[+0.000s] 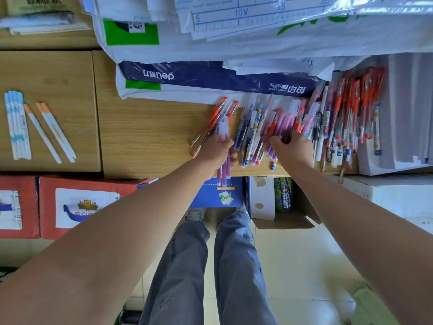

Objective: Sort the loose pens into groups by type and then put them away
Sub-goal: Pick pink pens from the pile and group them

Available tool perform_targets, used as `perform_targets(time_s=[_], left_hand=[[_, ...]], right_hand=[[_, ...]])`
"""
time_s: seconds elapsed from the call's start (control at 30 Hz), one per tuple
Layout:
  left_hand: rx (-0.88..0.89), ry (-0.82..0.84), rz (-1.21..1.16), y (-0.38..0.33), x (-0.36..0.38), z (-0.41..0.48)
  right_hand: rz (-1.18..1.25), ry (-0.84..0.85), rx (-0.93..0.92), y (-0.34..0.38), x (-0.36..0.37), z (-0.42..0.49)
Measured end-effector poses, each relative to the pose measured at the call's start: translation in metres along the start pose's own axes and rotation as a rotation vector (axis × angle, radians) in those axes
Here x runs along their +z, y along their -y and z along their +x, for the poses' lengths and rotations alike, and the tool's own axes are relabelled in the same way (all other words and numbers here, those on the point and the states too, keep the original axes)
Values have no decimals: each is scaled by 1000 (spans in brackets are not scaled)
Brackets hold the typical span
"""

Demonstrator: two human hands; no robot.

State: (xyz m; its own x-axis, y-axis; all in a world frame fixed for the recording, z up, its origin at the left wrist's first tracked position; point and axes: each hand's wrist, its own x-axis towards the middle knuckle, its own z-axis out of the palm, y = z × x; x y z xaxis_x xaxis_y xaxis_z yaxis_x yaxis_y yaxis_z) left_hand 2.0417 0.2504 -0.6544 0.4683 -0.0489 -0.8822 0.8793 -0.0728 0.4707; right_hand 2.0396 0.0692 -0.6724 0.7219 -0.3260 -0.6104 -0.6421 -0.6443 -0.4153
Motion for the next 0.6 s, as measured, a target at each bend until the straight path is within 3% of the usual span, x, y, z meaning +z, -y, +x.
perform_targets(time_s=[0.23, 0.6], left_hand=[[-9, 9, -4, -3, -1, 2], [1, 11, 46, 5, -11, 7]], right_hand=[[-212, -89, 14, -2, 3, 6], [-288, -149, -13, 0, 11, 4]])
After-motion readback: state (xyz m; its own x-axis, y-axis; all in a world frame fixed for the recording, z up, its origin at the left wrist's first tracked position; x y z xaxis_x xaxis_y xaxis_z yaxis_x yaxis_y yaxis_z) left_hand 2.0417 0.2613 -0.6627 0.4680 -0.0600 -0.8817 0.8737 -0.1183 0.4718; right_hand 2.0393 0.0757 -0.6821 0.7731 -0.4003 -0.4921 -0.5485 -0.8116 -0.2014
